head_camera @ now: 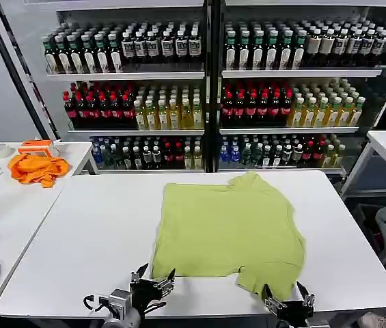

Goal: Fold and organize the clothes.

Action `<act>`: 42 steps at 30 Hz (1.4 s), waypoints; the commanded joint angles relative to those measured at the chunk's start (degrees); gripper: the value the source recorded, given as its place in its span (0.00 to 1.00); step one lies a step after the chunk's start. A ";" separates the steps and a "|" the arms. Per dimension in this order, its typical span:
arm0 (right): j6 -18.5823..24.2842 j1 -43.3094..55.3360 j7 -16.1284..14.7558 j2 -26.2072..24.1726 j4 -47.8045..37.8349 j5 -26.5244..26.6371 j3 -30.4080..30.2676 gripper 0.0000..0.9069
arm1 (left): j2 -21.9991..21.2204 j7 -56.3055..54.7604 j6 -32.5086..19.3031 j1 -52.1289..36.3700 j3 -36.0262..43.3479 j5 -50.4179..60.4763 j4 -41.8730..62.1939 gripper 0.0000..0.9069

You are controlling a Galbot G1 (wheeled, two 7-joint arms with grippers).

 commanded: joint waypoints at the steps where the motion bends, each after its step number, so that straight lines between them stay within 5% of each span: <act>1: -1.59 -0.76 0.42 0.15 -0.21 2.08 -0.25 0.00 | 0.23 0.32 1.40 -0.81 0.53 -1.50 1.53 0.02; 8: -4.13 -1.13 1.09 1.03 1.32 6.87 -0.14 0.00 | 0.16 0.51 1.76 -0.74 0.52 -2.26 1.98 0.02; 19: -2.44 -1.25 1.01 1.25 1.86 6.56 0.02 0.00 | 0.21 1.44 1.27 -0.63 0.41 -3.79 1.38 0.02; 24: 0.40 -1.70 -0.37 1.47 4.30 1.42 0.99 0.00 | 0.52 2.70 0.80 0.55 0.01 -3.50 -0.72 0.02; 42: 0.52 -5.48 -1.98 -2.20 15.32 5.26 7.54 0.00 | 2.42 2.60 -0.25 8.78 -4.58 -3.55 -14.31 0.02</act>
